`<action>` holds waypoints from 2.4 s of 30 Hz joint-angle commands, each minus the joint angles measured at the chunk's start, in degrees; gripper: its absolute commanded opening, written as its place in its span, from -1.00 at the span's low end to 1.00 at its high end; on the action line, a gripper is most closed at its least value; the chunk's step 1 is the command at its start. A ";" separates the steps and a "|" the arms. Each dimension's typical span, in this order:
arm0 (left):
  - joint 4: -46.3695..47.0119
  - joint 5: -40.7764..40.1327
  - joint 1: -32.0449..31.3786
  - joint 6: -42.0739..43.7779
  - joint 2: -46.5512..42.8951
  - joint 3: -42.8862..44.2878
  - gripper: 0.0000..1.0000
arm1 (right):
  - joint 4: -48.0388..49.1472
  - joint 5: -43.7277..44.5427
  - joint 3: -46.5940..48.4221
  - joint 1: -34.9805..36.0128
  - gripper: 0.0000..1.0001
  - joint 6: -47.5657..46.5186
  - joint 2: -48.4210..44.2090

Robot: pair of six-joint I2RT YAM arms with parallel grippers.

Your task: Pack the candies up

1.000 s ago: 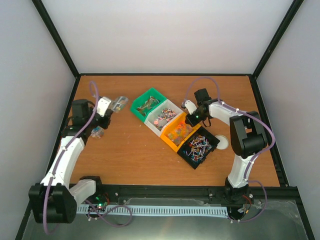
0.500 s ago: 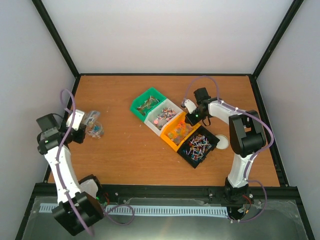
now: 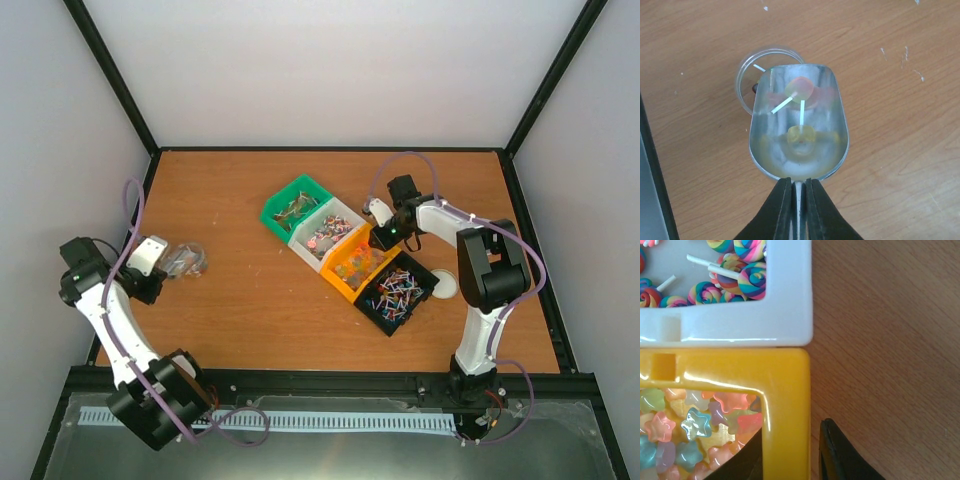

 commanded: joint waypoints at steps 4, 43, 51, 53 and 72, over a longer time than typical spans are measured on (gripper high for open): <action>-5.00 -1.74 0.32 7.78 0.82 3.59 -0.98 | 0.67 0.48 -1.51 -1.12 -0.45 0.74 -1.08; -10.27 -11.68 -6.17 6.06 8.18 16.56 -0.98 | -3.73 -3.08 1.76 -2.14 0.97 -0.91 -4.73; -12.91 -14.99 -6.76 11.26 8.50 16.22 -0.99 | -3.88 -3.34 1.49 -2.60 0.99 -0.96 -4.57; -13.32 -15.16 -7.24 11.25 8.81 16.76 -0.98 | -3.72 -3.70 1.29 -2.71 0.99 -0.78 -4.57; -12.07 -23.45 -15.86 4.89 12.68 21.55 -0.98 | -2.68 -4.49 -0.50 -3.45 1.00 0.16 -6.28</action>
